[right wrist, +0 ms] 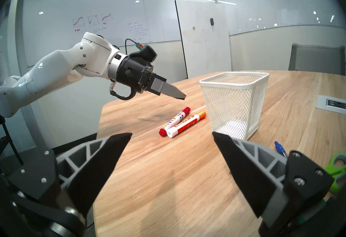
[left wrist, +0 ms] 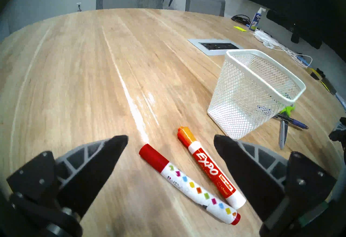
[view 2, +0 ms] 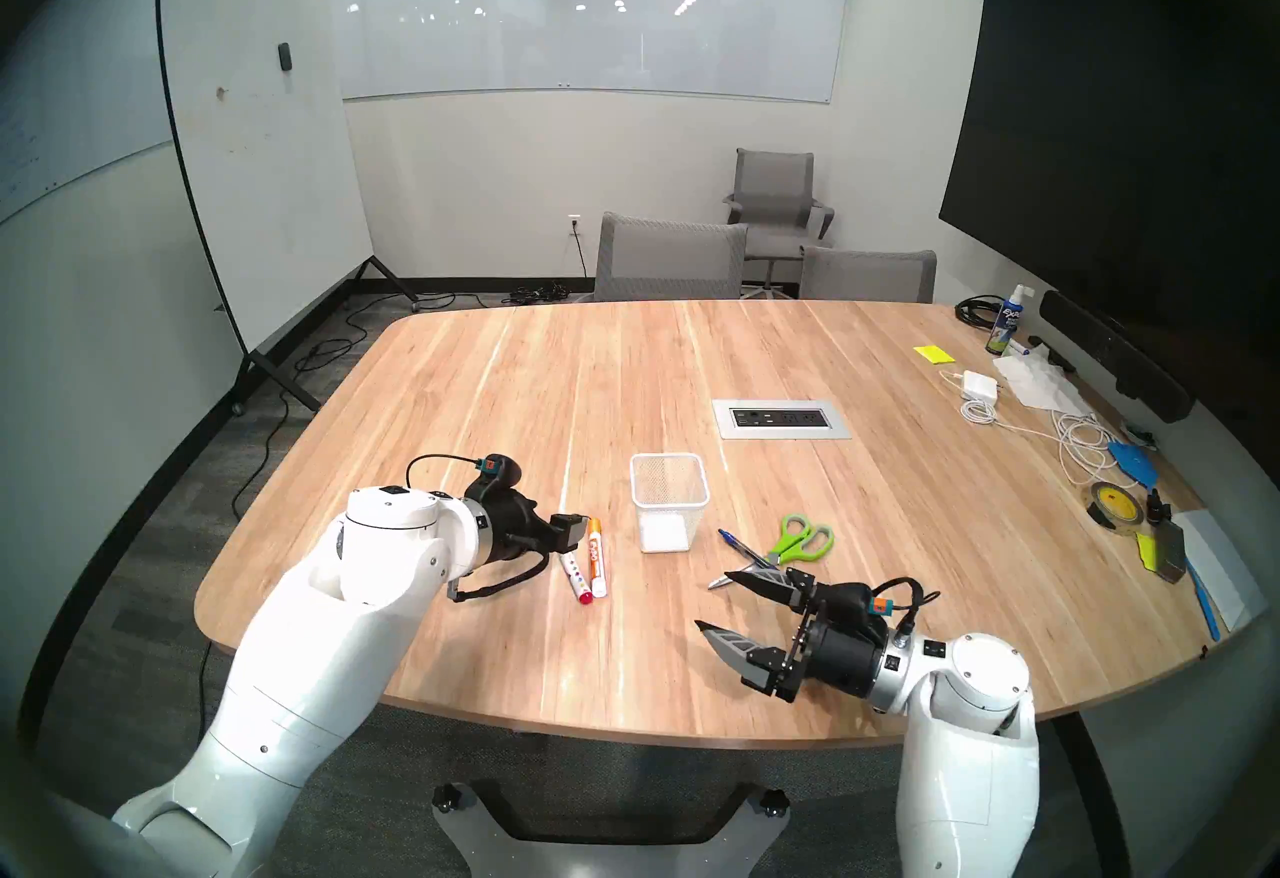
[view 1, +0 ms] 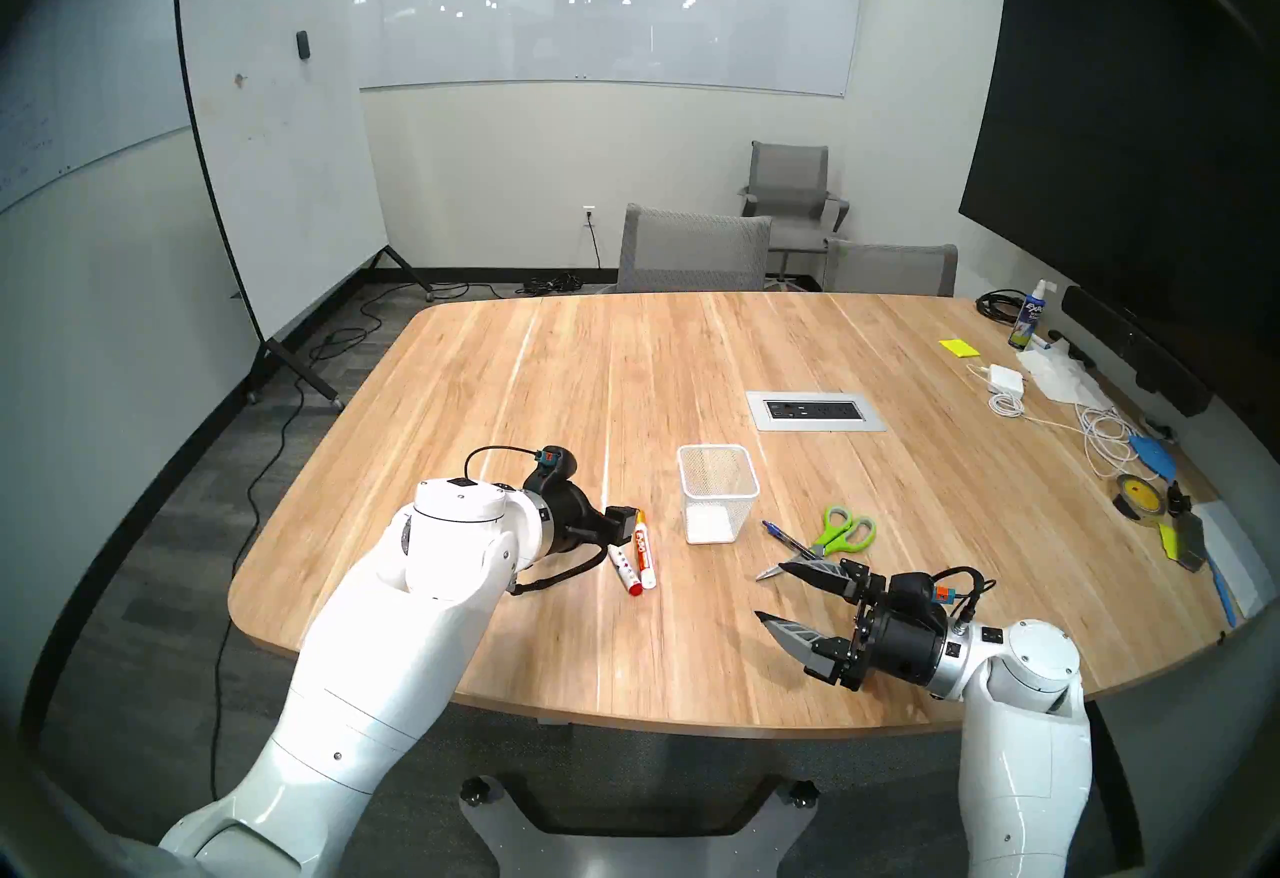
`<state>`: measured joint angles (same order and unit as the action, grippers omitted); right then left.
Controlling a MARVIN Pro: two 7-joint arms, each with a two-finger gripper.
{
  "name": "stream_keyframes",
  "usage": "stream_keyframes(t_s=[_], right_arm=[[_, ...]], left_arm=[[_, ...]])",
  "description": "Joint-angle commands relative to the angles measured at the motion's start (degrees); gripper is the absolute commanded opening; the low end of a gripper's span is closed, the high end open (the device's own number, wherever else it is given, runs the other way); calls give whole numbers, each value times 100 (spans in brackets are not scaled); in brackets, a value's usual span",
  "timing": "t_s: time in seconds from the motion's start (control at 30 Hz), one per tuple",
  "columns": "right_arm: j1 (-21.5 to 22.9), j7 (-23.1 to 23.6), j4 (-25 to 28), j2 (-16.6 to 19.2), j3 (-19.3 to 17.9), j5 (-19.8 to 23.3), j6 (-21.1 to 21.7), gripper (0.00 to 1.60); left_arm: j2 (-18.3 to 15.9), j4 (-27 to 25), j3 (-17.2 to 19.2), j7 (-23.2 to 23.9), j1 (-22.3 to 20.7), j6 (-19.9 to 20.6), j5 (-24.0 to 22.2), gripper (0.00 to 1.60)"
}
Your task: Place the pen, the marker, and the scissors into the pen holder
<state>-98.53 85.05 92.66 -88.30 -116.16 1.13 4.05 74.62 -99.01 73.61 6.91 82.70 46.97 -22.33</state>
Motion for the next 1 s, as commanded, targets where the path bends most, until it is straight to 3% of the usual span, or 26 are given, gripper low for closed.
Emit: stream_keyframes(t_s=[0.0, 0.6, 0.97], right_arm=[[31, -5, 69, 12, 13, 49, 1, 160], [31, -5, 69, 13, 13, 50, 1, 160], [31, -5, 69, 13, 13, 51, 2, 160]], left_arm=[[348, -193, 33, -331, -59, 168, -11, 160], [602, -245, -25, -733, 180, 61, -92, 160], [571, -157, -6, -891, 319, 20, -123, 160]])
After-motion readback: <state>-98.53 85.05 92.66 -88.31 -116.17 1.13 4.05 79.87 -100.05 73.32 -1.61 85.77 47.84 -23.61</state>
